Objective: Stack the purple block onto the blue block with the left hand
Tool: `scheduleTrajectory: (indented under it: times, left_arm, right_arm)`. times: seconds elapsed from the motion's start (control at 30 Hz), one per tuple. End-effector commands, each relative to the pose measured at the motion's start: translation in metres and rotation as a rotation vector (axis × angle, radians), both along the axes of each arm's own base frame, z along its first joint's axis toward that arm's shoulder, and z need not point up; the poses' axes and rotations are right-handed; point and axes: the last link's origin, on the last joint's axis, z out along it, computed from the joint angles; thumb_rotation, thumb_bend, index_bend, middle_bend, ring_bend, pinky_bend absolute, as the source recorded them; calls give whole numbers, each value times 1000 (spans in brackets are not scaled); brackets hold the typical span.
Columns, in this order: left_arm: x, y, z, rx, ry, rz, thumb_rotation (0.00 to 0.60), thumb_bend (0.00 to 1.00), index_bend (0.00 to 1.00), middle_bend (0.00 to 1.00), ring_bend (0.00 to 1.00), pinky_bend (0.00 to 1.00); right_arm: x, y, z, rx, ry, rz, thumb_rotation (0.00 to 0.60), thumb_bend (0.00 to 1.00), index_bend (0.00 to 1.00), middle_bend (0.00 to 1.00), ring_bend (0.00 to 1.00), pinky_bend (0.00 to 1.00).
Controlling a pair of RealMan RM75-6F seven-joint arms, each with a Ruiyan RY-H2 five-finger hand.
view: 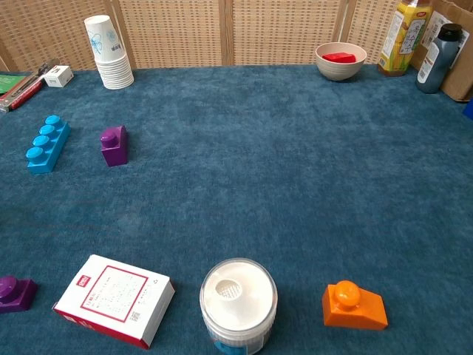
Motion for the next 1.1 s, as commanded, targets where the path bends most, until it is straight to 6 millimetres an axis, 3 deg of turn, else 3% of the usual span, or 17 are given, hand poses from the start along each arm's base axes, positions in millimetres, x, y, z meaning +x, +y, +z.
scheduleTrajectory:
  times: [0.03,0.4,0.67,1.1]
  left_arm:
    - [-1,1,0,-2,0,1,600,266,298,153,59,0]
    - [-1,6,7,-27,36,-21,600,267,298,153,59,0]
    - [-5,29,22,-104,156,-68,600,267,299,154,59,0]
    - [-14,100,21,-261,286,-259,600,266,286,144,59,0]
  right_arm:
    - [0,-1,0,0,1,0,600,286,378,141,0,0]
    - [2,1,0,-6,2,-1,600,286,378,141,0,0]
    - [1,7,6,-31,3,-4,600,285,378,141,0,0]
    - [3,8,12,-45,12,-4,600,288,378,141,0,0]
